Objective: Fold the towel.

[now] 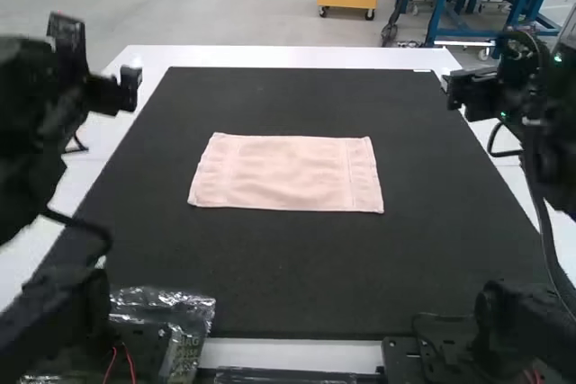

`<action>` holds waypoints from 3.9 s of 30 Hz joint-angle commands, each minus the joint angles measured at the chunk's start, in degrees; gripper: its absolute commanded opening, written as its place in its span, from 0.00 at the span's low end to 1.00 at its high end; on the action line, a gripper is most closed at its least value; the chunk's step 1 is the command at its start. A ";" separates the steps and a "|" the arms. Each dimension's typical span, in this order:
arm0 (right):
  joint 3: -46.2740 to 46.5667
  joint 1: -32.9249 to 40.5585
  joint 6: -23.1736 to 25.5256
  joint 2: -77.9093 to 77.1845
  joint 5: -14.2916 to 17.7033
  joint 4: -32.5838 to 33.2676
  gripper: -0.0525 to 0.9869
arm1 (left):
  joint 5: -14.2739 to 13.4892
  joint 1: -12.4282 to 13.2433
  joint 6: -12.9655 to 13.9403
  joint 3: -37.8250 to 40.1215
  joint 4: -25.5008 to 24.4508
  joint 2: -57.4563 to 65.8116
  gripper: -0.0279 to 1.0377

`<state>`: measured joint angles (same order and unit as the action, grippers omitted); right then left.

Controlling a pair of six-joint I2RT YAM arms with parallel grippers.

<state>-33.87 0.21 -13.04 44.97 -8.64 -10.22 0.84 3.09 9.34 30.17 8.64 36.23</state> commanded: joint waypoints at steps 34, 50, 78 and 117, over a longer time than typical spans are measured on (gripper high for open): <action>-12.80 12.27 15.15 55.05 -6.47 -10.79 0.93 | 17.00 2.36 -3.46 17.55 8.14 66.87 0.93; -19.66 12.18 12.95 66.30 -3.84 -14.30 0.93 | 18.05 -0.10 -3.28 24.14 7.79 74.95 0.93; -27.74 12.10 11.19 77.64 -1.90 -15.36 0.93 | 18.14 -0.63 -2.93 31.44 8.23 84.97 0.90; -25.02 8.14 7.32 65.33 -7.26 -8.24 0.03 | 27.46 3.32 0.24 31.61 -3.46 76.80 0.04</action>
<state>-60.60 9.52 -6.20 113.67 -14.61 -18.50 26.39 4.78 8.08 63.18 5.52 116.46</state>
